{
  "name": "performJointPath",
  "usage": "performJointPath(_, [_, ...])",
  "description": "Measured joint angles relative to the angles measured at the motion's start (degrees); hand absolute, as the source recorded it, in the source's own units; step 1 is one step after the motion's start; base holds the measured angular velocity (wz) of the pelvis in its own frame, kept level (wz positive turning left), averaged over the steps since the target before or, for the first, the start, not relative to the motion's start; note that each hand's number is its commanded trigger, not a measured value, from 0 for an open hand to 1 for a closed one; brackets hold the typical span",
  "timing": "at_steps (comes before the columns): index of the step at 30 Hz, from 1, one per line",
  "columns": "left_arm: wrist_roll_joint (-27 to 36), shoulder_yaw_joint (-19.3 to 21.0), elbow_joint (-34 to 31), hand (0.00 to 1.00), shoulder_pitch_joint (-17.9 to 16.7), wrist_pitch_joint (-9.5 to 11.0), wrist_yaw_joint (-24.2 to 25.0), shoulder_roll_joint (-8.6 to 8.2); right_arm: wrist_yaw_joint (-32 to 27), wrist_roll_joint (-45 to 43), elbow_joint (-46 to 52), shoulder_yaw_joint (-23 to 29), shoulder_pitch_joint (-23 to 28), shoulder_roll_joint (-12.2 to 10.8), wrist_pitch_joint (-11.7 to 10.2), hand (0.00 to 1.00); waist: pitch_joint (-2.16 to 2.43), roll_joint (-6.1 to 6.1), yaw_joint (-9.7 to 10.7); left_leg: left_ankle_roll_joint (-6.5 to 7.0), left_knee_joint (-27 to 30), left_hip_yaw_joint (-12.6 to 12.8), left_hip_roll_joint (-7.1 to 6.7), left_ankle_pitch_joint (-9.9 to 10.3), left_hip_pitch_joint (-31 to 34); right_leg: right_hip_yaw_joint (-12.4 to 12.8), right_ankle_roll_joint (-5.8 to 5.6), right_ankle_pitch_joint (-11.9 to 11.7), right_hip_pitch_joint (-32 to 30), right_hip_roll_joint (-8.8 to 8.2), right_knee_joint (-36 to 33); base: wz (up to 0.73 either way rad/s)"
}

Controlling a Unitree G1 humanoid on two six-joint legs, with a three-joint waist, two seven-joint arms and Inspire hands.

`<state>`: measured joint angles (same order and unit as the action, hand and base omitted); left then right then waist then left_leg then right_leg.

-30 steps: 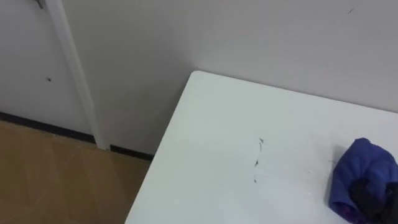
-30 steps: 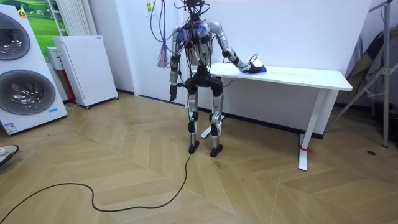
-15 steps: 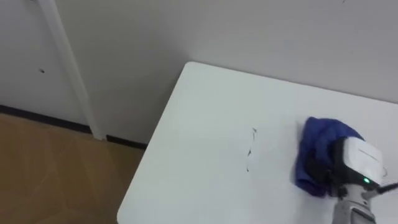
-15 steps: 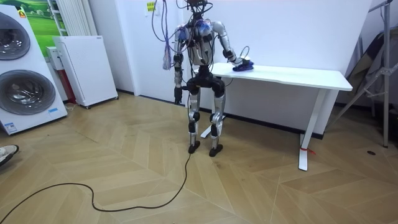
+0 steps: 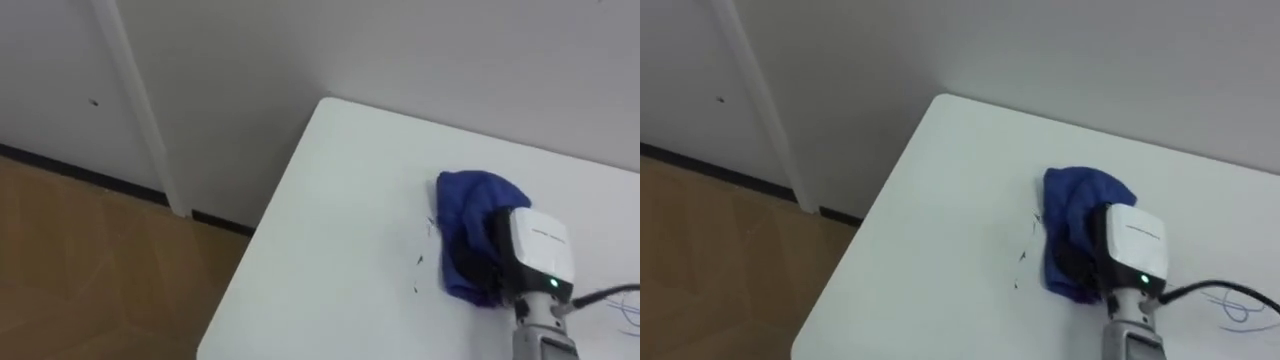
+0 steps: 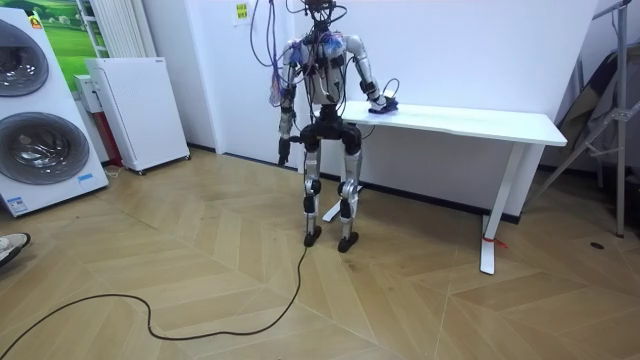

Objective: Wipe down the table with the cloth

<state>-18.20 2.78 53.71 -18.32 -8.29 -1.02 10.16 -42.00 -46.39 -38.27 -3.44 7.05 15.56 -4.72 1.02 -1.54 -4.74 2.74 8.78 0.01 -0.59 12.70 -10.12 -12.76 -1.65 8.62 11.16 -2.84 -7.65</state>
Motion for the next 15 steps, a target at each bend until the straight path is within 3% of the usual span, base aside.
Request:
performJointPath(3, [-2.4,4.2,-0.1,0.00,-0.1,0.0,-0.1,-0.08,-3.1,2.3,-3.7,4.4,2.1,0.0,-2.8,1.00,0.15,-0.23,0.7,0.13,-0.1,1.4,-0.17,0.0,-0.7,0.1,-0.24,0.1,1.1,-0.48,0.0,0.23])
performJointPath(6, [-4.0,6.6,-0.2,0.00,-0.1,0.0,-1.0,0.12,-4.5,3.9,-5.9,7.6,3.8,0.0,-3.5,1.00,0.27,-0.87,1.8,0.24,-0.1,2.4,-0.17,0.0,-0.9,0.3,-0.25,0.1,1.8,-0.74,0.0,0.20])
performJointPath(11, [-3.8,6.3,-0.7,0.00,0.7,0.0,-1.3,-0.41,-4.7,6.4,-6.9,7.9,3.9,0.0,-3.5,1.00,0.31,-0.85,1.2,0.43,-0.1,3.2,-0.16,0.1,-1.6,1.7,-0.28,0.1,2.2,-0.76,0.0,-0.07])
performJointPath(15, [-3.7,2.0,0.0,0.00,1.3,0.1,-3.5,-0.67,-2.7,7.5,-6.6,6.0,0.8,-1.0,-1.4,1.00,0.29,-0.59,0.7,0.40,-0.3,4.4,0.05,0.2,-1.5,1.9,-0.41,0.2,1.7,-0.58,0.0,-0.23])
